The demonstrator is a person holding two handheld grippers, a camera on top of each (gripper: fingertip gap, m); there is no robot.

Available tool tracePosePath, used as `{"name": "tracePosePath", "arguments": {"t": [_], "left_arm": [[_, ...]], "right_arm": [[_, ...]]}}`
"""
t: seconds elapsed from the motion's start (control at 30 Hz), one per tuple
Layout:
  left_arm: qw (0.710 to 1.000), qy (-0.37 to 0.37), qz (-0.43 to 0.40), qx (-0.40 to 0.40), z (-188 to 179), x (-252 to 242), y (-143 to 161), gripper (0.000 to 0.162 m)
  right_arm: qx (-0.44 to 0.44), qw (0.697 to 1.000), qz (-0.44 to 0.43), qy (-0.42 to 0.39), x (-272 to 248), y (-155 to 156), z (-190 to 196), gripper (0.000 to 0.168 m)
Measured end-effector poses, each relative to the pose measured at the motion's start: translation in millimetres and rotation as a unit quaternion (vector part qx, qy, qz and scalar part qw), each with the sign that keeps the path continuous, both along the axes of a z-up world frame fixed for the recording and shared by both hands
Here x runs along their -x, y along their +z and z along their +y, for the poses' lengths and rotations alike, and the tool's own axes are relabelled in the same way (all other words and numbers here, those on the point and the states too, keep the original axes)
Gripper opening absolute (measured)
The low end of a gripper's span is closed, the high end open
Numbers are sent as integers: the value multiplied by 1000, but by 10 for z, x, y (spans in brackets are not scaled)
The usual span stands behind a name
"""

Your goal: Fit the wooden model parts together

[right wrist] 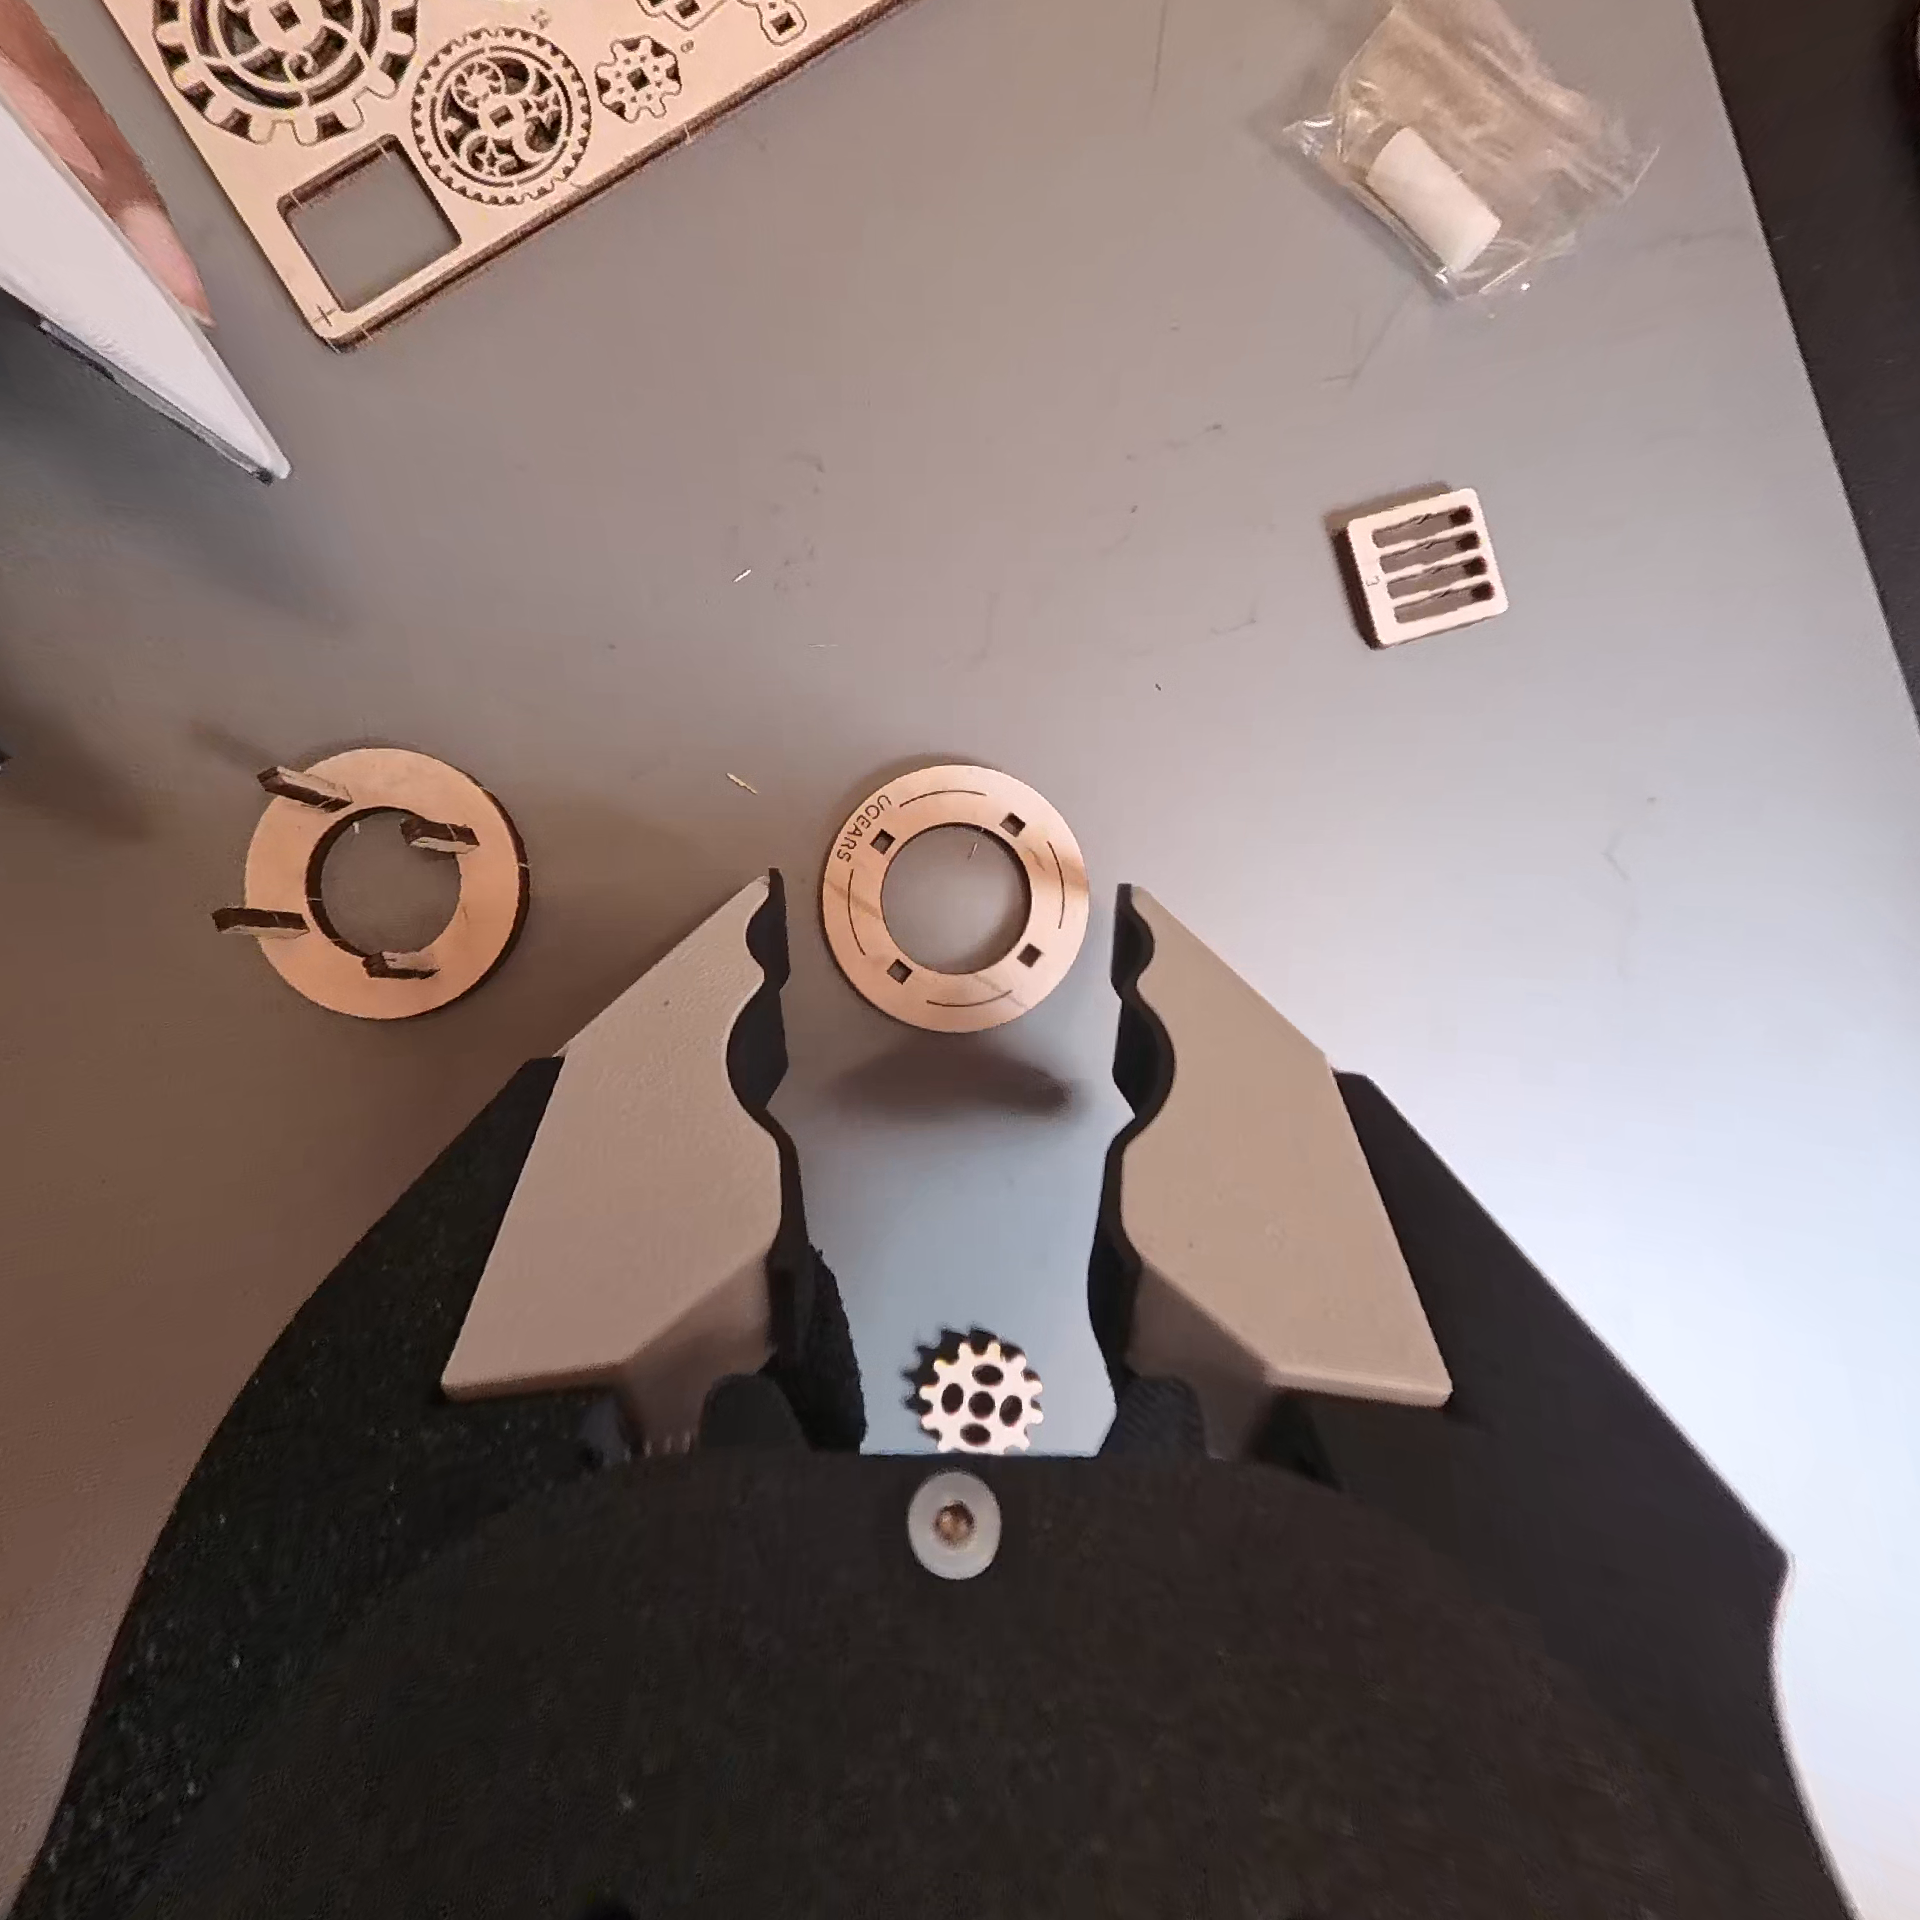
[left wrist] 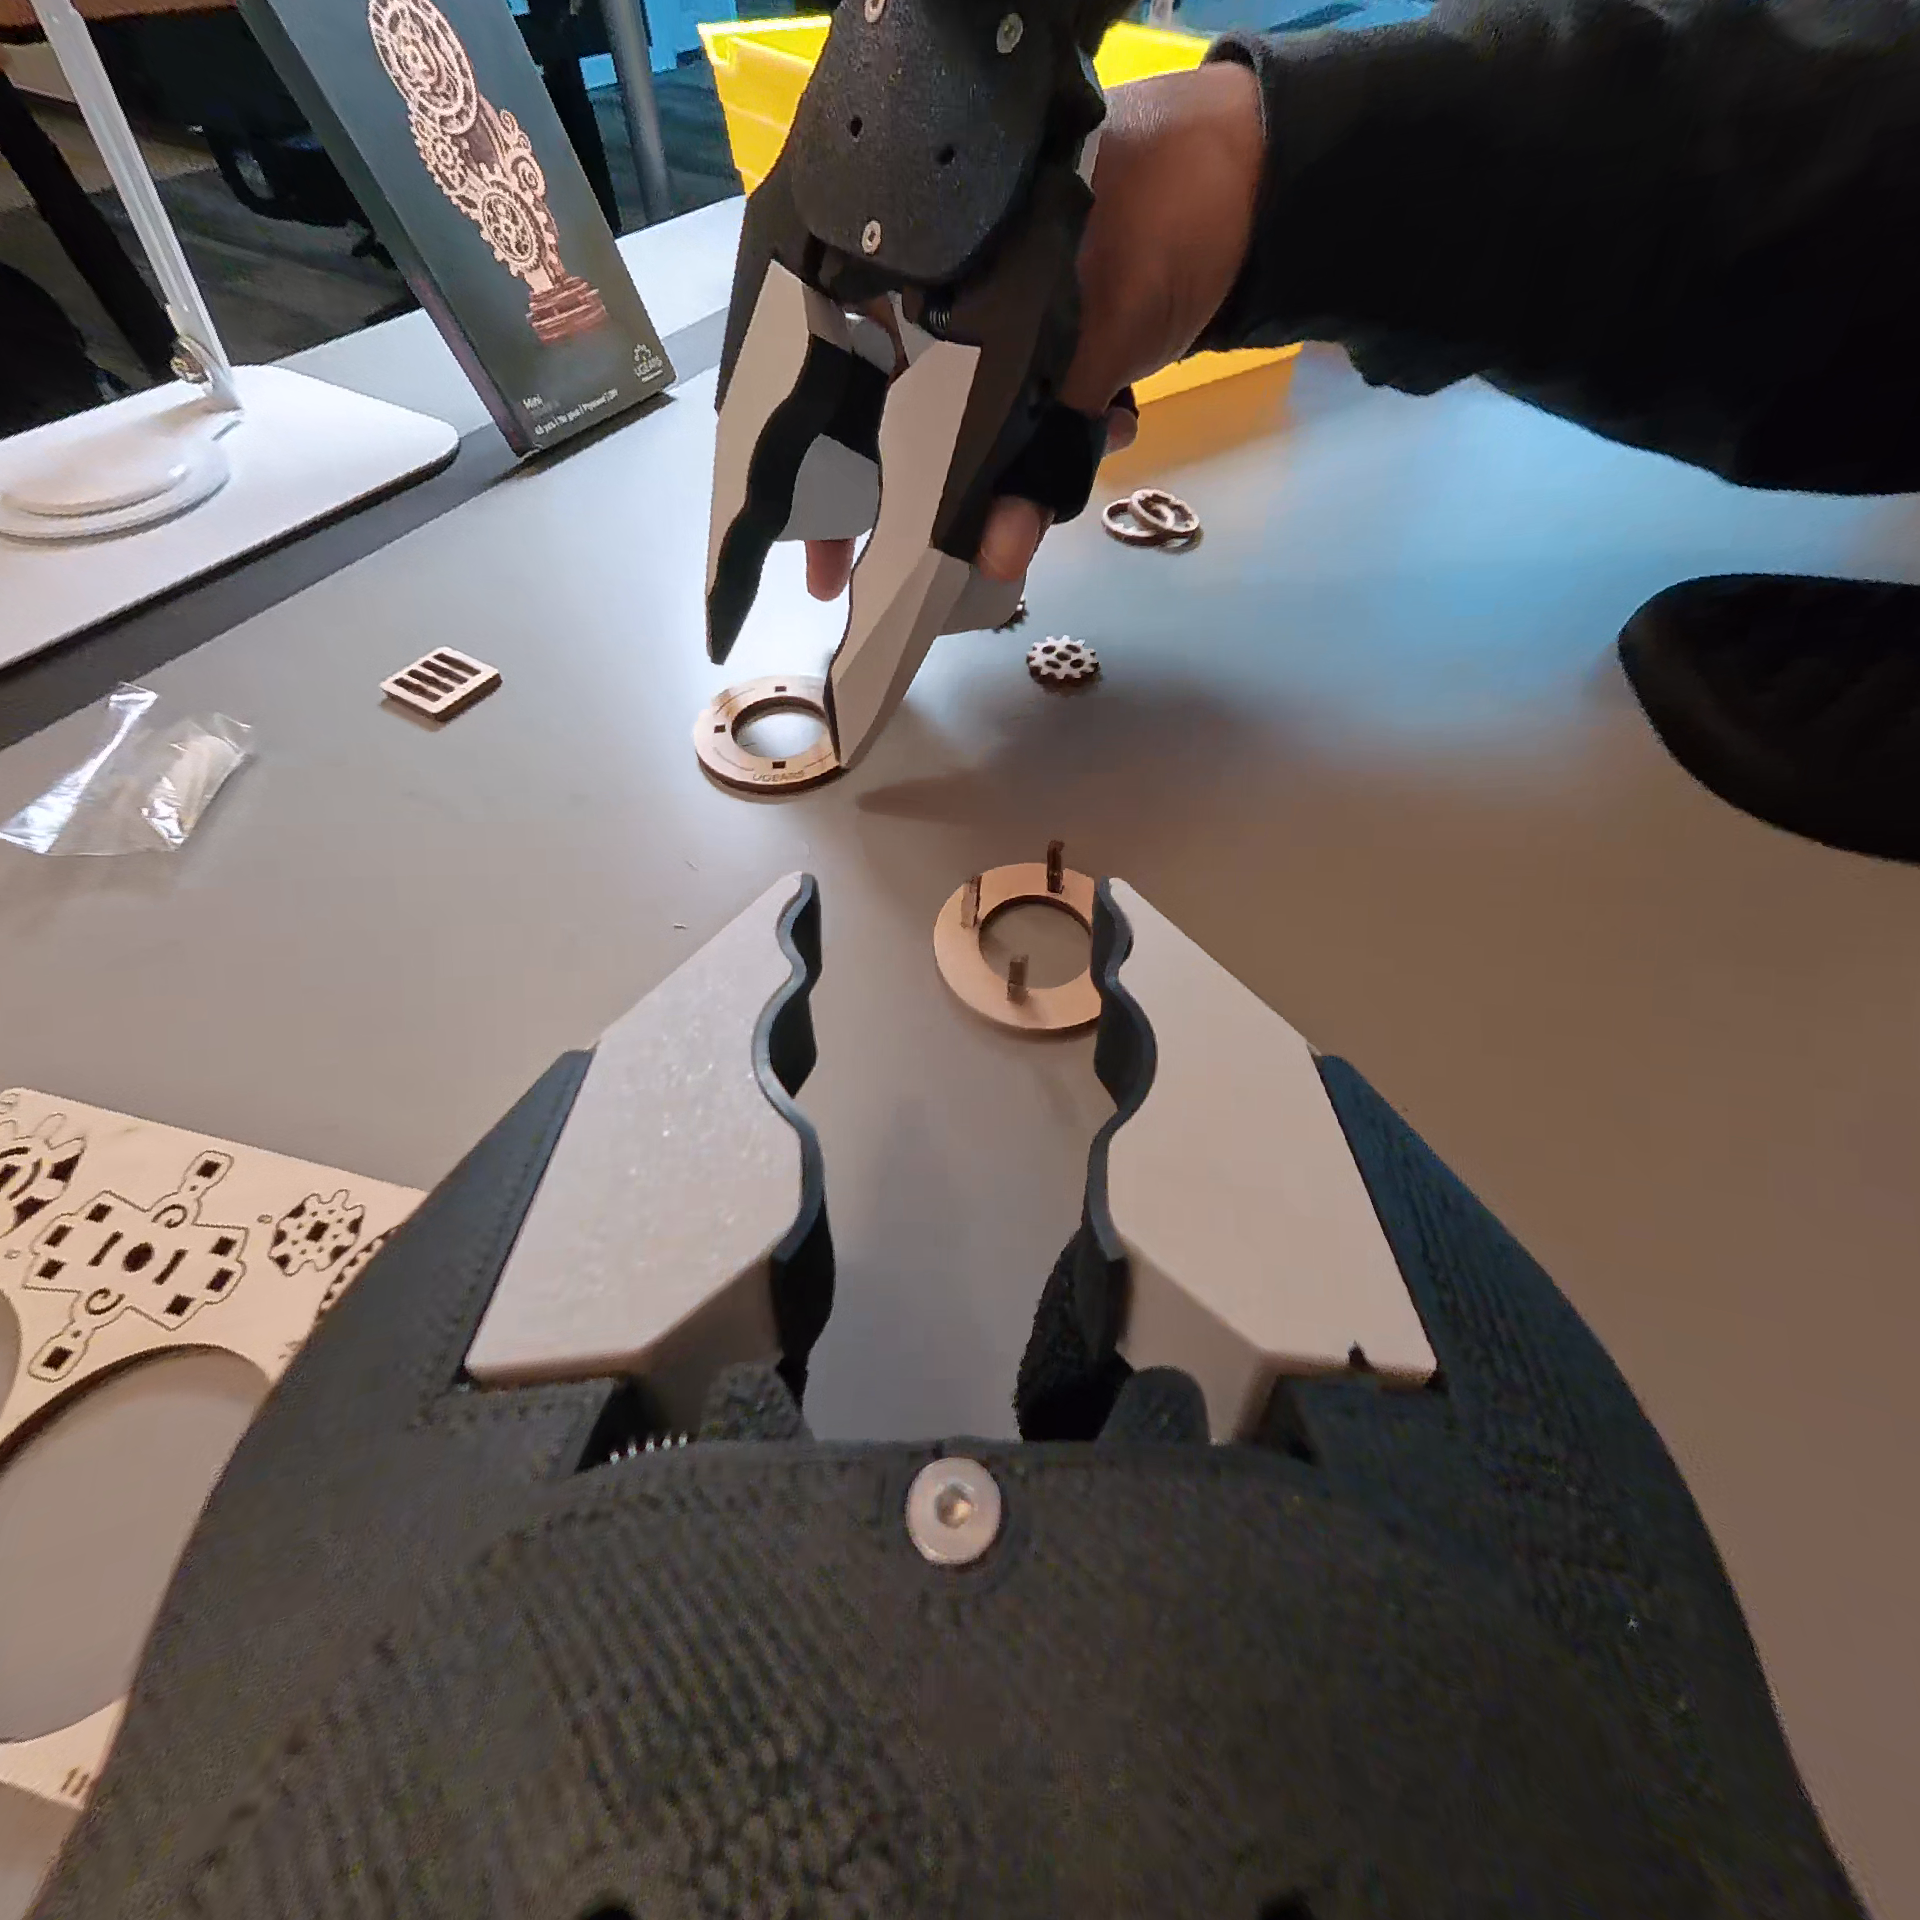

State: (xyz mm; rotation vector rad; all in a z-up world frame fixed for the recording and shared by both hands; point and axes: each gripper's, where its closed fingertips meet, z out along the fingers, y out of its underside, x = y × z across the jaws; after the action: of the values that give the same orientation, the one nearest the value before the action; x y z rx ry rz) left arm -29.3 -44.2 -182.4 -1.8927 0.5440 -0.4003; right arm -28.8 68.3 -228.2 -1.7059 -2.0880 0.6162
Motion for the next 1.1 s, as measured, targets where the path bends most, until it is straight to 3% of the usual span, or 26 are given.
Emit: {"name": "tracePosePath", "arguments": {"t": [0.73, 1.1], "left_arm": [[1000, -1, 10, 11, 11, 42, -62, 48], [1000, -8, 14, 12, 0, 29, -73, 47]], "right_arm": [[-12, 1000, 0, 16, 46, -69, 9, 51], [-20, 999, 43, 24, -36, 230, -113, 51]]}}
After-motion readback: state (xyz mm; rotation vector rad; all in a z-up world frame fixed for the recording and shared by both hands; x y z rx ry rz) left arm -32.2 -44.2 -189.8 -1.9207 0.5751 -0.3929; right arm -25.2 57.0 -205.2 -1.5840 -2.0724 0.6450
